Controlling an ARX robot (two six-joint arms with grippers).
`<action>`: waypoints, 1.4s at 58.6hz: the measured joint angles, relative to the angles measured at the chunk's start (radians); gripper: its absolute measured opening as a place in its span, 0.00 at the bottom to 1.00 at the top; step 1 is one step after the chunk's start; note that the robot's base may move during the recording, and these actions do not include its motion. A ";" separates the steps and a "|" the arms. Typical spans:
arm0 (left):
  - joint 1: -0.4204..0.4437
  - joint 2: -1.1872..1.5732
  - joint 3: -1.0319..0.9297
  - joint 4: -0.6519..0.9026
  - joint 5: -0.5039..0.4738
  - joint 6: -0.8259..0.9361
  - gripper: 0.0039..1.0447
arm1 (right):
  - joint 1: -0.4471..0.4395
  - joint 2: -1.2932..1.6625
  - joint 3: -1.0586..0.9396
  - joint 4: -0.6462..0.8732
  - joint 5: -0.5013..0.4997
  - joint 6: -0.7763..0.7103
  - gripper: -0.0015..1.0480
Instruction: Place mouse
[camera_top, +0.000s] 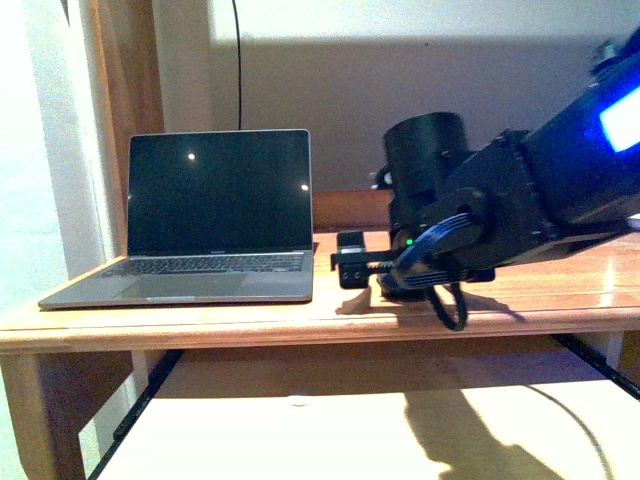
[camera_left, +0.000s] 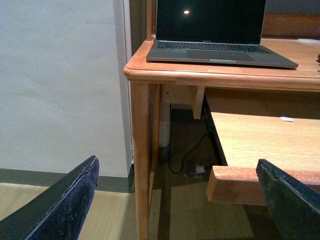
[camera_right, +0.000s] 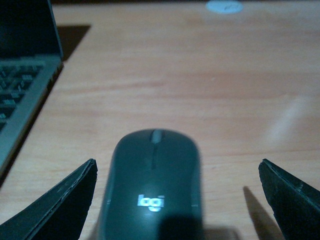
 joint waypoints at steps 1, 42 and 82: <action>0.000 0.000 0.000 0.000 0.000 0.000 0.93 | -0.011 -0.028 -0.034 0.027 -0.021 0.010 0.93; 0.000 0.000 0.000 0.000 0.000 0.000 0.93 | -0.533 -0.760 -1.140 0.402 -1.057 -0.003 0.93; 0.000 0.000 0.000 0.000 0.000 0.000 0.93 | -0.450 -0.708 -1.355 0.440 -1.217 -0.295 0.93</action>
